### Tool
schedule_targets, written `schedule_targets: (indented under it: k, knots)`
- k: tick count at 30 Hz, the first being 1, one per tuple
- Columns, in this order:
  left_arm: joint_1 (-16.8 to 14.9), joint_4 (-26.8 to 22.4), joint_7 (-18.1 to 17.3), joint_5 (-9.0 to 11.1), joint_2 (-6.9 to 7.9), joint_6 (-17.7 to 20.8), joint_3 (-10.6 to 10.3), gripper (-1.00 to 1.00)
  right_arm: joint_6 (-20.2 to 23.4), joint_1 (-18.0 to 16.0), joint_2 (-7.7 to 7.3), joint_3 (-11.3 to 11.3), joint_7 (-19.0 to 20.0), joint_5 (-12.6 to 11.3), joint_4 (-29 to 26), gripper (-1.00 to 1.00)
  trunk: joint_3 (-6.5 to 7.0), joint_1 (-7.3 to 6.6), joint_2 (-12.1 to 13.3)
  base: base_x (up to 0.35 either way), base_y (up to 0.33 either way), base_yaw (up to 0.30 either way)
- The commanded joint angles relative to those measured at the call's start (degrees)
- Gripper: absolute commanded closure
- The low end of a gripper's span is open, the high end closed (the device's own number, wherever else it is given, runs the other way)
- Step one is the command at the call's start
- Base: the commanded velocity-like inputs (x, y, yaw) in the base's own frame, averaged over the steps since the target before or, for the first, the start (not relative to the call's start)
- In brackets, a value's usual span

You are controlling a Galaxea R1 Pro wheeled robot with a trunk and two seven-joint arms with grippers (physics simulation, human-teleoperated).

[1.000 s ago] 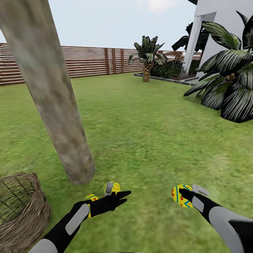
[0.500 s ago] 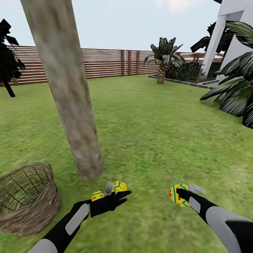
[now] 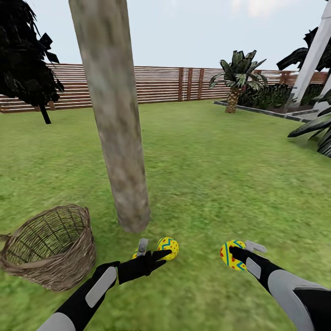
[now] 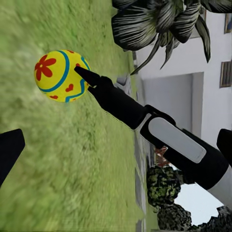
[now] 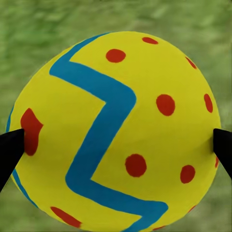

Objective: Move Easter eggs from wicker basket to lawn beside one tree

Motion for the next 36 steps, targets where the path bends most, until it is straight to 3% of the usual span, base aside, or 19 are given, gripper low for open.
schedule_targets:
  k: [1,15,19,25,26,29,30,33,36]
  knots:
    - [-0.06,0.03,0.07,0.48,0.04,0.37,-0.17,-1.0,-0.05,-0.02,0.06,0.23,-0.11,-0.37,-0.03,1.0,-0.04,-0.01,-0.02,0.053,-0.226,0.285]
    - [-0.06,0.03,0.07,0.42,0.04,0.37,-0.11,-1.0,-0.05,-0.01,0.38,0.45,-0.11,-0.36,-0.03,1.0,-0.03,-0.01,-0.02,0.082,-0.248,0.291]
    - [-0.06,0.03,0.07,0.42,0.04,0.37,-0.09,-1.0,-0.13,0.01,2.12,7.63,-0.11,-0.28,-0.03,1.0,-0.03,-0.01,-0.02,0.103,-0.25,0.292]
    - [-0.06,0.03,0.05,0.42,0.04,0.41,-0.09,-1.0,-0.14,0.0,2.94,9.0,-0.11,-0.07,0.06,1.0,-0.03,-0.01,-0.02,0.121,-0.206,0.238]
    - [-0.06,0.03,0.04,0.38,0.05,0.43,-0.09,-1.0,-0.14,0.01,3.03,9.01,-0.07,0.41,0.12,1.0,-0.03,-0.01,-0.02,0.148,-0.158,0.031]
    - [-0.06,0.03,0.07,0.4,0.12,0.4,-0.09,-1.0,-0.18,0.01,3.11,9.02,0.45,6.2,0.39,1.0,-0.03,-0.01,-0.02,0.038,-0.04,0.005]
    - [-0.06,0.03,0.05,0.45,0.13,0.43,-0.09,-1.0,-0.21,0.02,3.25,9.02,0.53,7.12,0.4,1.0,-0.03,-0.01,-0.02,0.005,-0.005,0.001]
    - [-0.06,0.03,0.06,0.5,0.13,0.43,-0.09,-1.0,-0.22,0.02,5.43,8.98,0.5,7.9,0.41,1.0,-0.11,-0.01,-0.02,0.001,-0.001,0.049]
    - [-0.06,0.03,0.07,0.51,0.13,0.41,-0.09,-1.0,-0.24,0.02,5.96,8.94,0.2,8.04,0.44,1.0,-0.31,-0.01,-0.02,0.0,0.0,0.157]
